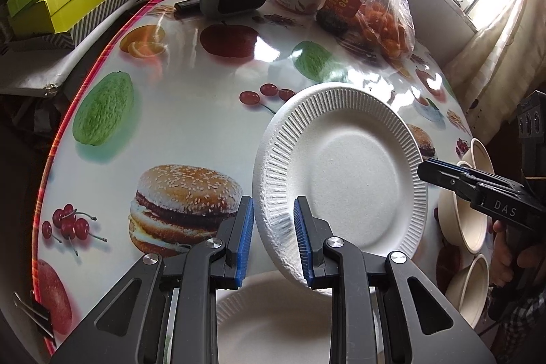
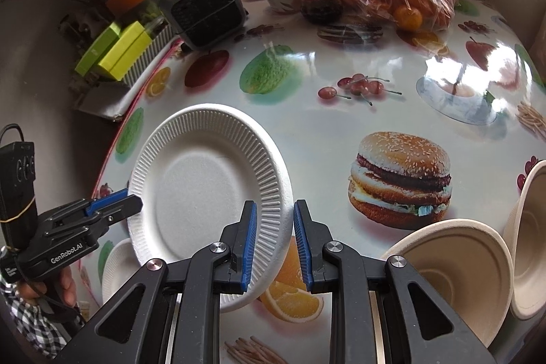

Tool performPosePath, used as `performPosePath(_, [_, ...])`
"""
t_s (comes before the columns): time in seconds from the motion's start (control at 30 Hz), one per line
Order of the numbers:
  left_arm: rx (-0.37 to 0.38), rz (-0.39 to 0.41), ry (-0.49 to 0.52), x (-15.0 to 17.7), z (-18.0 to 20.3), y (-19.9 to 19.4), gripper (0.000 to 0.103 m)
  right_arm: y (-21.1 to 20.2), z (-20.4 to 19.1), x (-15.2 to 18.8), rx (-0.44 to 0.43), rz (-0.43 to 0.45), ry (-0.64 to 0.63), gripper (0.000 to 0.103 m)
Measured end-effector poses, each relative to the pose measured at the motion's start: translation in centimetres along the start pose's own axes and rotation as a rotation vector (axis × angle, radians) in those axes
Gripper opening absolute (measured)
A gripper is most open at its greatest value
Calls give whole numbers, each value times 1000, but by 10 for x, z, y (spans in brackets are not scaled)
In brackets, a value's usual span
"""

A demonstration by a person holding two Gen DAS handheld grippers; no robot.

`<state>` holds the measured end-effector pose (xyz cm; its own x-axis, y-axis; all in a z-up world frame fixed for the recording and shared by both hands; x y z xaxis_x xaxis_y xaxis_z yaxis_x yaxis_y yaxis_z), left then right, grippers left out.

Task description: Organize plates and bowls

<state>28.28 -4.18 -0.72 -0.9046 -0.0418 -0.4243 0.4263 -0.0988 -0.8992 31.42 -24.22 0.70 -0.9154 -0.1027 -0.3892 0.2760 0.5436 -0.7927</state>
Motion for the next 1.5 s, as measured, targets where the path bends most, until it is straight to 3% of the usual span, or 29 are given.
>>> performPosePath(1.5, [-15, 30, -58, 69, -51, -45, 25, -5, -74, 73, -68, -45, -78, 22])
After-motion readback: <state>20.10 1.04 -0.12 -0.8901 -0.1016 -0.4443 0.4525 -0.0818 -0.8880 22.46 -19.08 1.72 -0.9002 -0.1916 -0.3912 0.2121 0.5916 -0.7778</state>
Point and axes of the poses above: each gripper's, at about its wrist camera, not at the fingertips, and y roughly the way its jaws point, z to its right, x to its underside, the point moved 5 cm from there along y, roughly the way its jaws point, and after that the axes turned 10 degrees about -x, right-handed, at the moved point
